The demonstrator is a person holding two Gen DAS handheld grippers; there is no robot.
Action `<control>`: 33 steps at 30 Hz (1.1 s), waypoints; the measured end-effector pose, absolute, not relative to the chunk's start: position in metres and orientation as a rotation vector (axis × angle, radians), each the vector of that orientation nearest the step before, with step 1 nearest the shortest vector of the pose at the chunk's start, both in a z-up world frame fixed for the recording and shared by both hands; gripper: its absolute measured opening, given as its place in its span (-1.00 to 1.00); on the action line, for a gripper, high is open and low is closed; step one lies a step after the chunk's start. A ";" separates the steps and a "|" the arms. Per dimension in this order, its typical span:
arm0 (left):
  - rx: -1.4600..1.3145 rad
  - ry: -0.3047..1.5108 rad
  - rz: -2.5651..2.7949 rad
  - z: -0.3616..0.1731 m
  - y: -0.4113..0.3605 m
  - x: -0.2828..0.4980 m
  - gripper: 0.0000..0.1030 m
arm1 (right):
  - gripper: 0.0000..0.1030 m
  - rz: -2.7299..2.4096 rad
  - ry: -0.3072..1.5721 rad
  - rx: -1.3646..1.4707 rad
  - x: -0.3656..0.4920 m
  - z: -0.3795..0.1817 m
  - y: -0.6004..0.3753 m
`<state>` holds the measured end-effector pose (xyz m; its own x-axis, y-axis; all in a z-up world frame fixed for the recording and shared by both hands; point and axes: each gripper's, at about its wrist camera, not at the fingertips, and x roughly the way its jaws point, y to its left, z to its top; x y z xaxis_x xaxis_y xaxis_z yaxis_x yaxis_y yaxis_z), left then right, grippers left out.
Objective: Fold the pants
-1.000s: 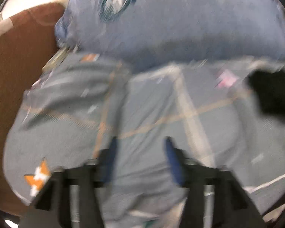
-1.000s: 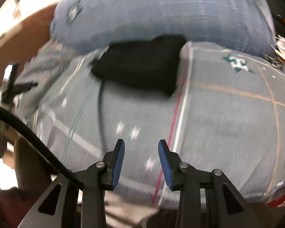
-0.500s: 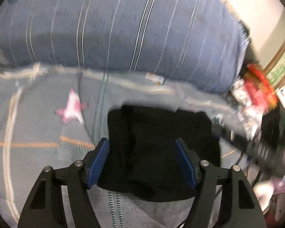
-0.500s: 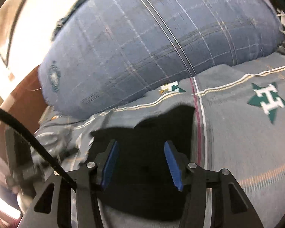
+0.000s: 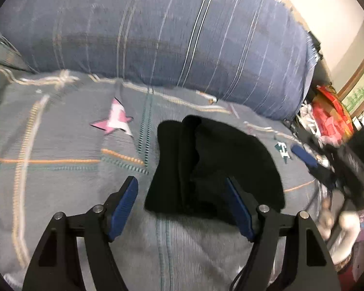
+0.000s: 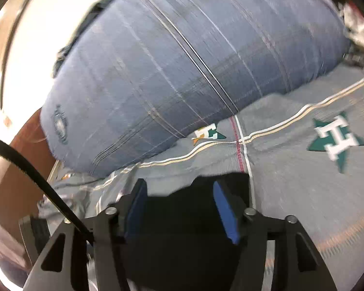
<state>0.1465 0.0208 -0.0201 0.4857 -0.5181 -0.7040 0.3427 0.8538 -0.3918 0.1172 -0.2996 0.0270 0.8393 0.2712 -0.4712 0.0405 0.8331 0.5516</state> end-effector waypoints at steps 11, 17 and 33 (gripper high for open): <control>-0.067 0.712 -0.276 0.020 0.043 0.033 0.69 | 0.42 0.064 0.591 0.366 -0.026 0.000 -0.211; -0.075 0.623 -0.163 0.036 0.054 -0.005 0.95 | 0.45 0.048 0.643 0.303 -0.045 -0.021 -0.182; 0.021 0.681 -0.035 0.024 0.043 -0.012 1.00 | 0.53 0.068 0.661 0.307 -0.051 -0.029 -0.171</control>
